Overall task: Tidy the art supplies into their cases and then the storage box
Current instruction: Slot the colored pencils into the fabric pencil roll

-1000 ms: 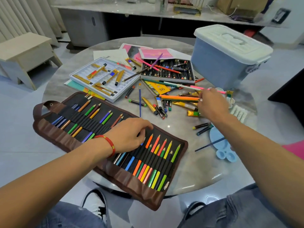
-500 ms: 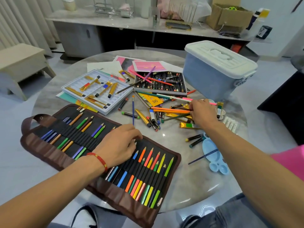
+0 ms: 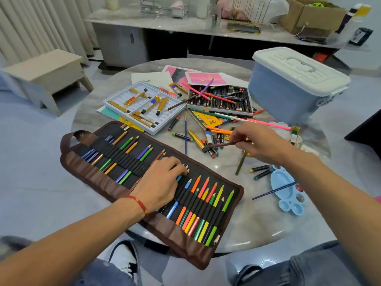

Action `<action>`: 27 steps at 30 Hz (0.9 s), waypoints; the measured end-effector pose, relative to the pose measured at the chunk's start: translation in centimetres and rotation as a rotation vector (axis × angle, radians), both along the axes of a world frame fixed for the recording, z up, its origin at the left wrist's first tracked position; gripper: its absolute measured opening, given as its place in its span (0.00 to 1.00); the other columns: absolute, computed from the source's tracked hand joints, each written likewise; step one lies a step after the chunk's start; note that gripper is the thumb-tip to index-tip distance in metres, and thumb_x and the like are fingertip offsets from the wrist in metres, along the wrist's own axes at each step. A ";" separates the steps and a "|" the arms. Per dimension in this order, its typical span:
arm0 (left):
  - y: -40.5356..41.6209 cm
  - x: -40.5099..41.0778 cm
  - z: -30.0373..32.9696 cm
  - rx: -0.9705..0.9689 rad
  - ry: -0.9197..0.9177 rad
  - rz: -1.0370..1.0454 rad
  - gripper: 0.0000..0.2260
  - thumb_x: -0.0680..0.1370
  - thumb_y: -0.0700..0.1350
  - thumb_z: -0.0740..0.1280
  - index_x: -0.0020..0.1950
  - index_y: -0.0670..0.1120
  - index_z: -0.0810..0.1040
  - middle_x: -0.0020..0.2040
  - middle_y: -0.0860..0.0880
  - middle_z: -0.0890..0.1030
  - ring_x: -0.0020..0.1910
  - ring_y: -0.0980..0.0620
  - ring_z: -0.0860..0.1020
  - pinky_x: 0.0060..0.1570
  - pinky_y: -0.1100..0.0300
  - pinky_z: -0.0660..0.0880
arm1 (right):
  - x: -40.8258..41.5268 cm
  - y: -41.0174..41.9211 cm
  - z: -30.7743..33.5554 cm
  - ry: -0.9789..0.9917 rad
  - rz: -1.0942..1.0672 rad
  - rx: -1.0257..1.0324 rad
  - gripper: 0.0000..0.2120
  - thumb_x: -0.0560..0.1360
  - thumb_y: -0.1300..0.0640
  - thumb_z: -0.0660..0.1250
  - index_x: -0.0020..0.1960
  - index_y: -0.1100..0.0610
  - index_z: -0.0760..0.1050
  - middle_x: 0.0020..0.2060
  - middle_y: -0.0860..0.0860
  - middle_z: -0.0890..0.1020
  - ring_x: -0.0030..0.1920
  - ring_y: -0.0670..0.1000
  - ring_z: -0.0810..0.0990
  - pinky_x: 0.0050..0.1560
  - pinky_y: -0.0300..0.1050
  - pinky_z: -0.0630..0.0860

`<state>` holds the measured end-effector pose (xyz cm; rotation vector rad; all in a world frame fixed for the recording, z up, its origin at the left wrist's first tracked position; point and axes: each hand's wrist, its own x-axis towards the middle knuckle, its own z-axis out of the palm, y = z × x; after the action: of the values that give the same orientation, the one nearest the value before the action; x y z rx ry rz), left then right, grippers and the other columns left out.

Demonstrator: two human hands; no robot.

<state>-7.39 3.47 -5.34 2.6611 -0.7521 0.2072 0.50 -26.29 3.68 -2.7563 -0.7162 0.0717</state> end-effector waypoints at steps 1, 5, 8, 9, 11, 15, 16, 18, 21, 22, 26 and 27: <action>0.0 0.0 -0.2 -0.024 0.002 -0.001 0.14 0.74 0.35 0.63 0.56 0.48 0.78 0.56 0.49 0.77 0.55 0.47 0.74 0.54 0.51 0.72 | -1.0 1.5 0.1 0.038 0.091 -0.043 0.07 0.77 0.60 0.71 0.53 0.50 0.80 0.47 0.47 0.79 0.48 0.49 0.77 0.50 0.51 0.77; -0.1 0.1 -0.4 -0.214 0.052 -0.016 0.19 0.71 0.37 0.51 0.51 0.43 0.79 0.50 0.46 0.79 0.49 0.44 0.76 0.53 0.50 0.73 | -3.3 5.6 -0.8 0.012 0.280 -0.186 0.07 0.81 0.56 0.66 0.57 0.47 0.78 0.53 0.45 0.76 0.55 0.50 0.76 0.50 0.52 0.76; 0.0 0.3 -0.8 -0.261 0.062 0.009 0.22 0.68 0.39 0.48 0.50 0.42 0.79 0.49 0.46 0.79 0.48 0.45 0.76 0.53 0.50 0.74 | -3.0 6.3 -1.4 -0.047 0.292 -0.276 0.08 0.82 0.55 0.64 0.58 0.46 0.77 0.55 0.47 0.76 0.57 0.52 0.76 0.47 0.55 0.77; 0.0 0.3 -0.9 -0.257 0.067 0.014 0.22 0.68 0.39 0.48 0.50 0.42 0.79 0.49 0.46 0.79 0.49 0.46 0.76 0.54 0.51 0.73 | -2.8 6.3 -1.5 -0.039 0.294 -0.294 0.08 0.82 0.55 0.64 0.58 0.46 0.77 0.55 0.47 0.76 0.57 0.52 0.76 0.47 0.55 0.77; 0.1 0.3 -1.0 -0.251 0.071 0.016 0.21 0.69 0.39 0.48 0.51 0.43 0.79 0.50 0.47 0.79 0.50 0.47 0.75 0.55 0.52 0.73 | -2.5 6.6 -1.8 -0.027 0.314 -0.307 0.09 0.82 0.56 0.63 0.59 0.46 0.77 0.55 0.48 0.76 0.56 0.52 0.77 0.47 0.55 0.77; 0.1 0.5 -1.2 -0.255 0.083 0.027 0.19 0.70 0.36 0.51 0.52 0.43 0.79 0.51 0.47 0.78 0.51 0.48 0.74 0.56 0.56 0.71 | -2.2 7.7 -2.2 -0.068 0.387 -0.285 0.11 0.80 0.61 0.66 0.59 0.49 0.78 0.52 0.49 0.77 0.50 0.54 0.77 0.43 0.52 0.74; 0.1 0.6 -1.2 -0.256 0.082 0.028 0.19 0.70 0.34 0.53 0.52 0.44 0.78 0.51 0.48 0.78 0.51 0.48 0.74 0.56 0.56 0.71 | -2.0 8.0 -2.2 -0.075 0.398 -0.281 0.11 0.80 0.61 0.66 0.58 0.48 0.79 0.52 0.49 0.77 0.49 0.54 0.77 0.44 0.52 0.73; 0.2 0.7 -1.5 -0.257 0.075 0.024 0.18 0.70 0.32 0.55 0.52 0.44 0.78 0.51 0.48 0.78 0.51 0.48 0.74 0.56 0.56 0.71 | -1.6 8.3 -2.3 -0.049 0.406 -0.277 0.11 0.80 0.61 0.66 0.57 0.48 0.79 0.52 0.49 0.77 0.49 0.54 0.77 0.46 0.51 0.73; 0.3 0.8 -1.7 -0.260 0.056 0.018 0.18 0.70 0.29 0.58 0.53 0.44 0.78 0.51 0.48 0.78 0.51 0.49 0.74 0.56 0.55 0.71 | -1.3 8.7 -2.5 0.039 0.411 -0.246 0.10 0.81 0.59 0.65 0.57 0.48 0.80 0.52 0.48 0.77 0.51 0.51 0.77 0.50 0.51 0.73; 0.3 0.9 -1.7 -0.268 0.053 0.016 0.18 0.70 0.29 0.58 0.53 0.44 0.78 0.51 0.48 0.78 0.51 0.49 0.74 0.56 0.56 0.71 | -1.3 8.7 -2.7 0.058 0.415 -0.229 0.09 0.81 0.59 0.65 0.56 0.48 0.80 0.52 0.48 0.77 0.52 0.51 0.77 0.51 0.53 0.74; 0.3 0.9 -1.9 -0.294 0.046 0.013 0.19 0.70 0.28 0.58 0.54 0.44 0.78 0.51 0.47 0.78 0.52 0.49 0.74 0.57 0.57 0.71 | -1.5 8.7 -3.6 0.109 0.428 -0.166 0.08 0.81 0.59 0.65 0.55 0.49 0.80 0.51 0.49 0.77 0.52 0.52 0.77 0.52 0.57 0.76; 0.3 1.0 -2.0 -0.293 0.041 0.014 0.19 0.70 0.27 0.59 0.54 0.44 0.78 0.51 0.48 0.78 0.52 0.49 0.74 0.57 0.57 0.72 | -1.6 8.8 -3.7 0.099 0.431 -0.155 0.08 0.80 0.59 0.66 0.55 0.49 0.80 0.50 0.48 0.78 0.53 0.52 0.77 0.52 0.57 0.76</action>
<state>-6.38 3.80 -7.31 2.3870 -0.6363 0.2457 -1.05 -17.53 -0.04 -2.6633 -1.3123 0.3640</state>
